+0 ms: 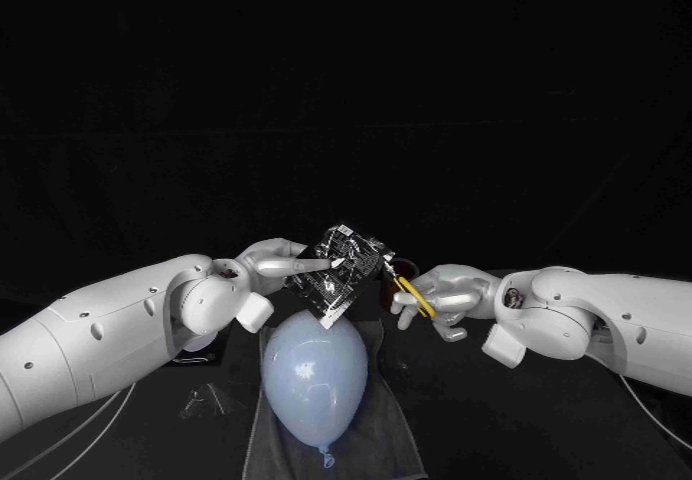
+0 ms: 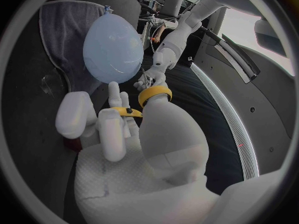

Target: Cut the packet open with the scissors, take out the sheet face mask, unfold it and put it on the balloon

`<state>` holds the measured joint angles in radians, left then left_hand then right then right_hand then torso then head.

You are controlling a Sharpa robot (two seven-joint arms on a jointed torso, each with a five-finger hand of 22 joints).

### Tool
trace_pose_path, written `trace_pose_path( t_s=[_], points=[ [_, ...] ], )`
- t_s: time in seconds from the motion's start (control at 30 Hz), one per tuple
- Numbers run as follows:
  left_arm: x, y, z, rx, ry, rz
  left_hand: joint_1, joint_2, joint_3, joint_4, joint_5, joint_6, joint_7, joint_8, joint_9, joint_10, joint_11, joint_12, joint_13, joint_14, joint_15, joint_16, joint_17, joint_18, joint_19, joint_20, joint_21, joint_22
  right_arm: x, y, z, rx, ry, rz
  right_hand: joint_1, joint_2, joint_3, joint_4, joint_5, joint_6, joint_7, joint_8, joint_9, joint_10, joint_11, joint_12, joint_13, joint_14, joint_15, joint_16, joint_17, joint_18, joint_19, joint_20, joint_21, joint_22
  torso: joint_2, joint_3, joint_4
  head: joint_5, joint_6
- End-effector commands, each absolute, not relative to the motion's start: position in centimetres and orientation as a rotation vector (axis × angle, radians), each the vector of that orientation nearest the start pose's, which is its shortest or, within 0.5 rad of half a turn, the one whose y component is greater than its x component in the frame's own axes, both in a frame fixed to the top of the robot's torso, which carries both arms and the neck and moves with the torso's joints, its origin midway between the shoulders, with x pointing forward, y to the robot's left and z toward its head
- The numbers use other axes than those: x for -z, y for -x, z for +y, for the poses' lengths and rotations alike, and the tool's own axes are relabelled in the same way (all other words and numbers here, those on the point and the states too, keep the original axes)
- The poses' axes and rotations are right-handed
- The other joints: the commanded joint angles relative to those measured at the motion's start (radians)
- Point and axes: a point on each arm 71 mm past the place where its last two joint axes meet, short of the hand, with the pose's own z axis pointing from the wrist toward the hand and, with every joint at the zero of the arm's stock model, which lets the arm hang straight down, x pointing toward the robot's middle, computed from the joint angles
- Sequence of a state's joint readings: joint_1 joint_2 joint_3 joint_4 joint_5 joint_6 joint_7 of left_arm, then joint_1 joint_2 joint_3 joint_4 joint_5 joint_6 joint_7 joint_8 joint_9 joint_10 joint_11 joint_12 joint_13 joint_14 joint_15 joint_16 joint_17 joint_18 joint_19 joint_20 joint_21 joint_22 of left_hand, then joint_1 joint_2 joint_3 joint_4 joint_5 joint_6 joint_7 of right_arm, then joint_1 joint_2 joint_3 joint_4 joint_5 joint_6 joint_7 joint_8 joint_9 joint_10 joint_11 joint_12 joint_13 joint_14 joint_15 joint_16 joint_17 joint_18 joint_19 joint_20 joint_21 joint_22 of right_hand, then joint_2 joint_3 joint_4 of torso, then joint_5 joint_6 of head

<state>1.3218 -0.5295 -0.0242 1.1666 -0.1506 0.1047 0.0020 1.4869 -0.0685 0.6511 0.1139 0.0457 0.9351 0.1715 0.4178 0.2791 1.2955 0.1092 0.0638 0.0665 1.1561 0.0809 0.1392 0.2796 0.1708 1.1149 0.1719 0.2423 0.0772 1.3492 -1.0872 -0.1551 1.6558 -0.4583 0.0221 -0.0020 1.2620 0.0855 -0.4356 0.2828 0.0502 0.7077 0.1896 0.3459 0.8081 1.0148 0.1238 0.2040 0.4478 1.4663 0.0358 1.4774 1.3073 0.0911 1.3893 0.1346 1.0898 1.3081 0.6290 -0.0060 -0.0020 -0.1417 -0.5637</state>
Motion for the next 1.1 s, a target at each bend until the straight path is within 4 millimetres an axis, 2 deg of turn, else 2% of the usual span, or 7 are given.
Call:
trace_pose_path(
  t_s=[0.03,0.63,0.9,1.1],
  points=[
    [15.0,-54.83,11.88,1.603,0.777,1.988,-0.001,0.008,0.0,-0.005,0.003,0.007,0.002,0.008,0.06,0.006,-0.001,0.004,0.001,0.0,-0.003,0.0,0.001,0.013,0.007,-0.001,0.007,-0.001,16.41,-45.4,-26.95,-1.226,-0.666,2.03,0.002,-0.006,-0.012,0.003,-0.001,0.009,0.005,0.0,-0.001,0.005,-0.002,-0.006,-0.001,0.031,0.004,-0.003,0.04,0.009,-0.005,0.003,-0.007,0.027,0.001,0.0,-0.0004,0.0,-0.001],
    [14.94,-54.92,12.02,1.601,0.765,1.971,-0.003,0.009,0.001,-0.008,0.003,0.006,0.002,0.009,0.063,0.007,-0.001,0.004,0.001,0.0,-0.004,0.0,0.002,0.012,0.007,-0.002,0.007,-0.001,16.39,-45.01,-27.22,-1.235,-0.649,2.099,0.001,-0.01,-0.009,0.003,-0.001,0.01,0.007,-0.005,-0.009,-0.006,0.001,-0.015,-0.023,0.024,0.006,-0.01,0.023,0.012,-0.015,0.004,-0.028,0.017,0.001,0.0003,-0.0002,0.002,-0.002],
    [14.77,-54.66,11.86,1.613,0.653,1.983,-0.014,0.02,-0.004,-0.013,0.003,-0.004,0.002,0.01,0.074,0.02,-0.003,0.008,0.004,0.011,-0.007,0.004,0.007,0.012,0.02,-0.005,0.014,0.001,16.07,-45.02,-27.68,-1.235,-0.649,2.104,0.003,-0.008,-0.007,0.003,-0.001,0.015,0.007,-0.004,-0.01,-0.004,0.001,-0.015,-0.029,0.021,0.007,-0.012,0.018,0.013,-0.018,0.004,-0.034,0.014,0.001,0.0003,-0.0008,-0.001,-0.003],
    [14.69,-54.25,11.48,1.625,0.548,2.011,-0.027,0.036,-0.024,-0.02,0.002,-0.014,-0.002,0.014,0.091,0.035,-0.008,0.012,0.009,0.041,-0.017,0.019,0.02,0.014,0.054,-0.017,0.032,0.007,15.58,-45.15,-27.92,-1.235,-0.645,2.101,0.004,-0.008,-0.006,0.003,-0.001,0.02,0.006,-0.003,-0.011,-0.003,0.0,-0.015,-0.033,0.021,0.007,-0.012,0.017,0.013,-0.018,0.005,-0.034,0.013,0.0,0.0003,-0.0009,-0.003,-0.005]
  ],
)
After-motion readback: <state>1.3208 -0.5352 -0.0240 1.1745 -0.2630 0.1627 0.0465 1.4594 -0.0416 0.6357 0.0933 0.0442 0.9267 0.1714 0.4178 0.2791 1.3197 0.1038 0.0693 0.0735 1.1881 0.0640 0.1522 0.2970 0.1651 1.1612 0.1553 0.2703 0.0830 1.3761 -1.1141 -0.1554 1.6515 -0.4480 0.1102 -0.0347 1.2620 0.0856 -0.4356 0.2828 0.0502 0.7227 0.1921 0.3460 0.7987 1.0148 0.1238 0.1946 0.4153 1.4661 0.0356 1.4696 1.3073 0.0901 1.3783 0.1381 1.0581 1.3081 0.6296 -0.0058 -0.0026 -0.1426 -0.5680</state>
